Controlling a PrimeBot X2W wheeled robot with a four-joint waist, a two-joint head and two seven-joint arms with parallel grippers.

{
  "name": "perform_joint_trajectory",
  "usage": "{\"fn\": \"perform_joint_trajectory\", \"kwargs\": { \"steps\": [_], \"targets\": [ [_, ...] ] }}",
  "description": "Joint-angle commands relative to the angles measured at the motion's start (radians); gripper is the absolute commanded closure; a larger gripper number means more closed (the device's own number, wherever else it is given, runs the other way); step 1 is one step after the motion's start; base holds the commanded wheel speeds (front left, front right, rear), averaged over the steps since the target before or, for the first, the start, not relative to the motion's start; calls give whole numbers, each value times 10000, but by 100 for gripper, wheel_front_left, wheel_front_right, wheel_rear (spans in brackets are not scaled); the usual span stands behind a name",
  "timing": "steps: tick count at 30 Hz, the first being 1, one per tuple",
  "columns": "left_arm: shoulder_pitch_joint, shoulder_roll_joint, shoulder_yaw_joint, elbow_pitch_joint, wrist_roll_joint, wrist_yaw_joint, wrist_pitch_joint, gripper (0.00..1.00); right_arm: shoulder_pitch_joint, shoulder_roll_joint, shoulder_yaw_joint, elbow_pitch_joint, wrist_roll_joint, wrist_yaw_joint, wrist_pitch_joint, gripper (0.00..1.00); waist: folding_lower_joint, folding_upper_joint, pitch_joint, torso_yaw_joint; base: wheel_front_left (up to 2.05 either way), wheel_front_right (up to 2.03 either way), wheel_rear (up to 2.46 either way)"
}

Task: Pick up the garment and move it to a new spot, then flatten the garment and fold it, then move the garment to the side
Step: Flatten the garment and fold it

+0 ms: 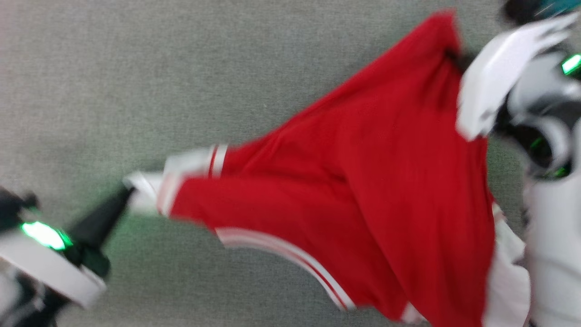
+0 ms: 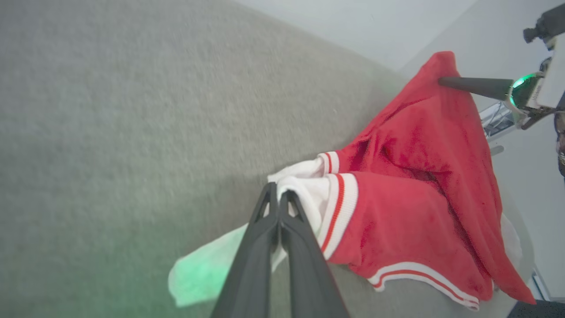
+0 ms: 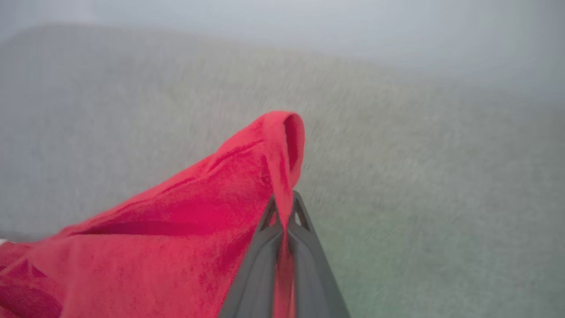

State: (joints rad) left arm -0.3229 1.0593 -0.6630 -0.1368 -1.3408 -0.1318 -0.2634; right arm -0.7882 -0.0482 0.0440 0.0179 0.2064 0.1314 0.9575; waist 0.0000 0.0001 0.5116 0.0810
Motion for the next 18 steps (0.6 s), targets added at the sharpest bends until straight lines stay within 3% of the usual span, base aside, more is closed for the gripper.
{"fn": "perform_joint_trajectory", "kwargs": {
  "steps": [1, 10, 18],
  "targets": [
    [-561, 81, 220, 64, -185, 23, -5, 100, -408, -36, -359, 119, 261, -15, -344, 100, 0, -1, 50, -87, 0, 0, 0],
    [-4596, 694, 666, 431, -1466, 25, 363, 100, -3488, -22, -2198, 1125, 81, -15, -2205, 100, 0, -1, 684, -574, 0, 0, 0],
    [-9024, -83, 2086, 2799, -2748, 36, 1964, 100, -6308, -101, -3641, 2239, -762, -29, -4042, 100, 0, -1, 1240, -988, 0, 0, 0]
  ]
}}
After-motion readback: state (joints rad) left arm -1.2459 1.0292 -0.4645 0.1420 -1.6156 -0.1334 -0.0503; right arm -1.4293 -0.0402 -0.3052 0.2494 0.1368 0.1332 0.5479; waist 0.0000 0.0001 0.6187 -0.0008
